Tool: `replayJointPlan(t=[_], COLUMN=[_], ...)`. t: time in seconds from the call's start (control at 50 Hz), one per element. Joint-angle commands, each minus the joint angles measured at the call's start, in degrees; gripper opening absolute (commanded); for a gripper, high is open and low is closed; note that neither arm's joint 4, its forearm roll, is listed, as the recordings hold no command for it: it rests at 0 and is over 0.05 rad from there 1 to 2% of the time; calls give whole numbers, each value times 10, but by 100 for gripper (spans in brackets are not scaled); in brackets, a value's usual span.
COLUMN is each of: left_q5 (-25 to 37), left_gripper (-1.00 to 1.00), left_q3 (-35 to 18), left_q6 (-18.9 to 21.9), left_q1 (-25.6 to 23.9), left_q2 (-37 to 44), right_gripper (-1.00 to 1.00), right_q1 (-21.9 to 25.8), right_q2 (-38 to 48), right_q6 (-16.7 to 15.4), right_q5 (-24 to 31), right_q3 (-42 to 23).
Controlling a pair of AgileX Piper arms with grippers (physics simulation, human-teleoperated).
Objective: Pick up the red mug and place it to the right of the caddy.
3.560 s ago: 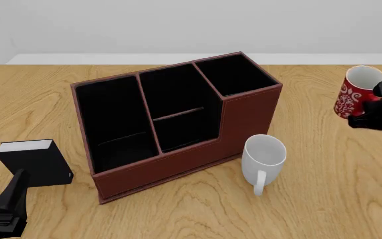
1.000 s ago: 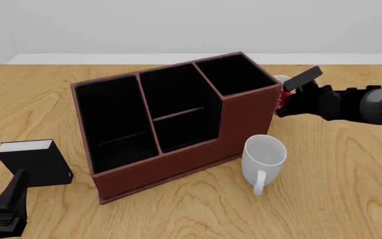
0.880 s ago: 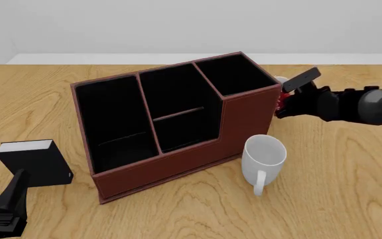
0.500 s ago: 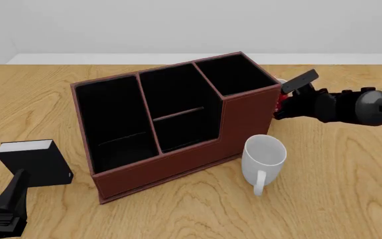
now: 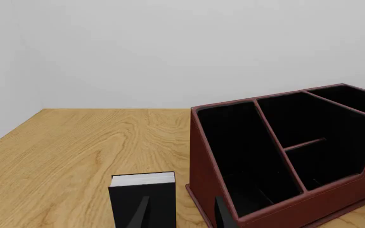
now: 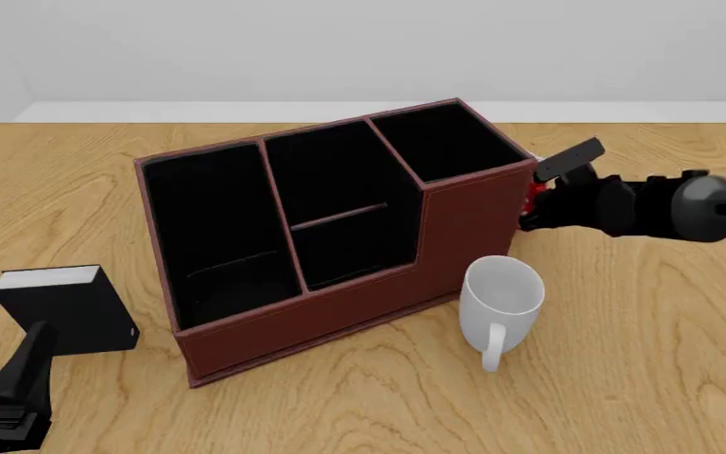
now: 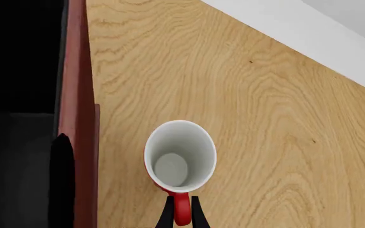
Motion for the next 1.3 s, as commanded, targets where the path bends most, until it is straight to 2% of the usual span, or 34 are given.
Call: replayJointPlan(t=[0.02,1.3], left_q5=[0,0], left_gripper=[100,100], left_q3=[0,0], left_q6=[0,0], left_q1=[0,0], left_q2=[0,0], right_gripper=[-100,-100], right_q1=[-1,-4], right_q2=[8,19], right_q6=[9,29], right_q5=[-4,-44], right_q3=[-2,45])
